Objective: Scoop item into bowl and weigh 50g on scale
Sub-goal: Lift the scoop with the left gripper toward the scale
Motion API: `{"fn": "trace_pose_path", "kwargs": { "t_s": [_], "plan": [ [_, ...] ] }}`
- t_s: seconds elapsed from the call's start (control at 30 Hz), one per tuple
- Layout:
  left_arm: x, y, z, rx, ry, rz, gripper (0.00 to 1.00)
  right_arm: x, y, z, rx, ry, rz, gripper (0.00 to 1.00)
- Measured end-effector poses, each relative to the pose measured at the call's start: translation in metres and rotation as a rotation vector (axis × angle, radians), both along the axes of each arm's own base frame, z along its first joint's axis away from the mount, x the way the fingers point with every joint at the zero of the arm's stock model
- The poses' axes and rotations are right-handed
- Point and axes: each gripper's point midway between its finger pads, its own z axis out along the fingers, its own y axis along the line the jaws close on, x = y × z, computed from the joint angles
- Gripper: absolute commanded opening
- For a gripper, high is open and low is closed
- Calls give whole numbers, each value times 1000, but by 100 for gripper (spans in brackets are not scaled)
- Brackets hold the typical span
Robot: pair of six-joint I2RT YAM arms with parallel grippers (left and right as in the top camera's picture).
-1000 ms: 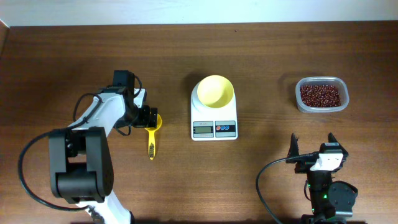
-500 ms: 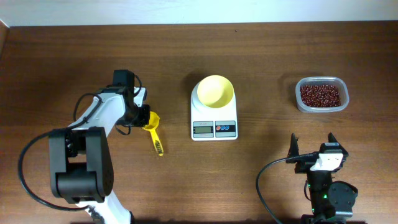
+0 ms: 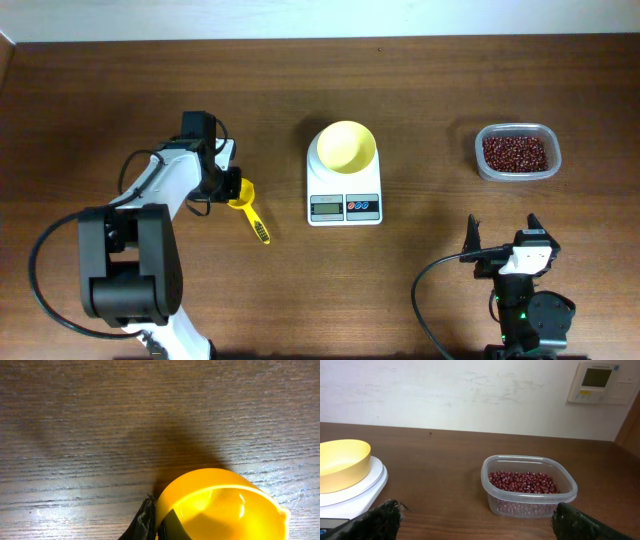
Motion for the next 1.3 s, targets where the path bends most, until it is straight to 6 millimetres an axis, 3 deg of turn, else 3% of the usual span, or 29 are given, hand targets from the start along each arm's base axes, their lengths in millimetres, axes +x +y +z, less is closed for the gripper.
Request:
{"fn": "trace_pose_path", "kwargs": {
  "t_s": [0.13, 0.17, 0.33, 0.47, 0.57, 0.7, 0.87, 1.03, 1.13, 1.3],
  "plan": [
    [10, -5, 16, -28, -11, -5, 0, 0, 0, 0, 0, 0, 0, 99],
    [24, -7, 32, -42, -45, -8, 0, 0, 0, 0, 0, 0, 0, 99],
    [48, -9, 84, -56, -97, -11, 0, 0, 1, 0, 0, 0, 3, 99],
    [53, -15, 112, -111, -126, 84, 0, 0, 1, 0, 0, 0, 3, 99],
    [46, -33, 128, -252, -105, 209, 0, 0, 1, 0, 1, 0, 3, 99],
    [45, -41, 132, -307, -96, 260, 0, 0, 1, 0, 0, 0, 3, 99],
    [54, -23, 131, -218, -142, 320, 0, 0, 1, 0, 1, 0, 3, 99],
    [39, -21, 127, -232, -60, 572, 0, 0, 1, 0, 0, 0, 4, 99],
    [30, -32, 131, -234, -30, 679, 0, 0, 1, 0, 0, 0, 3, 99],
    [27, -56, 139, -237, -53, 683, 1, 0, 1, 0, 1, 0, 3, 99]
  ]
}}
